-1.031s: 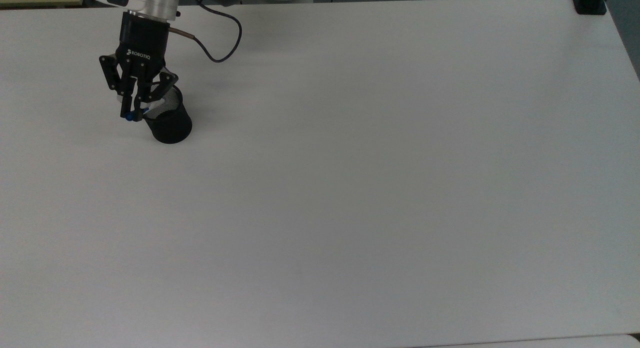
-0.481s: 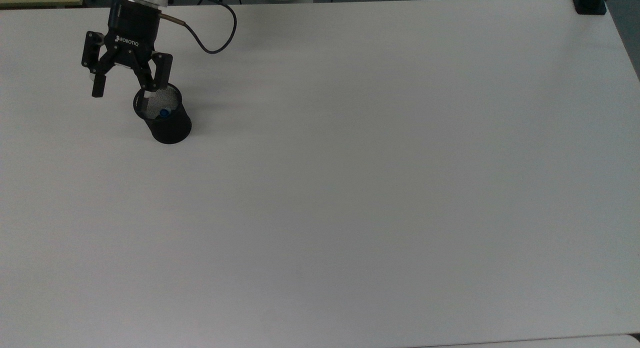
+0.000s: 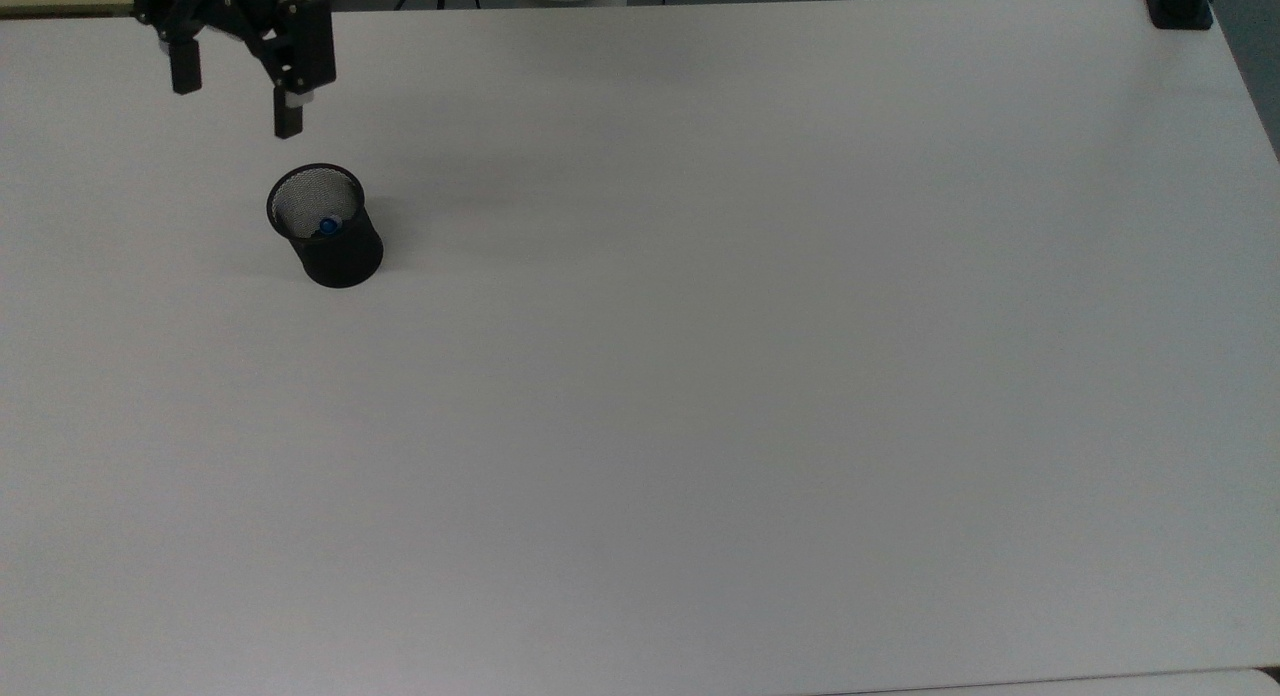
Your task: Insert the marker
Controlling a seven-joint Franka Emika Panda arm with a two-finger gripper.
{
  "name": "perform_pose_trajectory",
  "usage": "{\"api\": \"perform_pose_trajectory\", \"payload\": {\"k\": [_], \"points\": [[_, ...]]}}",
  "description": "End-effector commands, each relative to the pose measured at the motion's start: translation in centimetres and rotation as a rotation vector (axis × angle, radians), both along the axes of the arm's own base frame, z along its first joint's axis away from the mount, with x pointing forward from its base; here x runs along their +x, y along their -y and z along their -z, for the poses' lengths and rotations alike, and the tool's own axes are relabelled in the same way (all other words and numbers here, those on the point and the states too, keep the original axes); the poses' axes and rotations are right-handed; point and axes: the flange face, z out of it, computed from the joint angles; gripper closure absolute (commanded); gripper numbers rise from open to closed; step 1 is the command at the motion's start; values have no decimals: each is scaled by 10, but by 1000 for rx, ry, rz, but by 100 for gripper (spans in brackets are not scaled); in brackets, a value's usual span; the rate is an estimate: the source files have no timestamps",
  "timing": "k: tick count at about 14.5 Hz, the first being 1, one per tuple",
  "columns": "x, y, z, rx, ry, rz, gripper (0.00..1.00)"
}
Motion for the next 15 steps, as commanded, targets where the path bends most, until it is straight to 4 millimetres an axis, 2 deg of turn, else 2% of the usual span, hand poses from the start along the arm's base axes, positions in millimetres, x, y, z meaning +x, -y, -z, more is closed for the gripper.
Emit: {"api": "perform_pose_trajectory", "payload": {"k": [1,2,3,6,10,15], "points": [[-5,-37,-36,127,-220,13,0],[-10,-54,-41,138,-297,-11,0],[-12,-69,-36,139,-351,-40,0],[-9,-97,-30,111,-378,-154,0],[-5,-93,-30,45,-386,-326,0],[-7,-91,-33,32,-390,-336,0]]}}
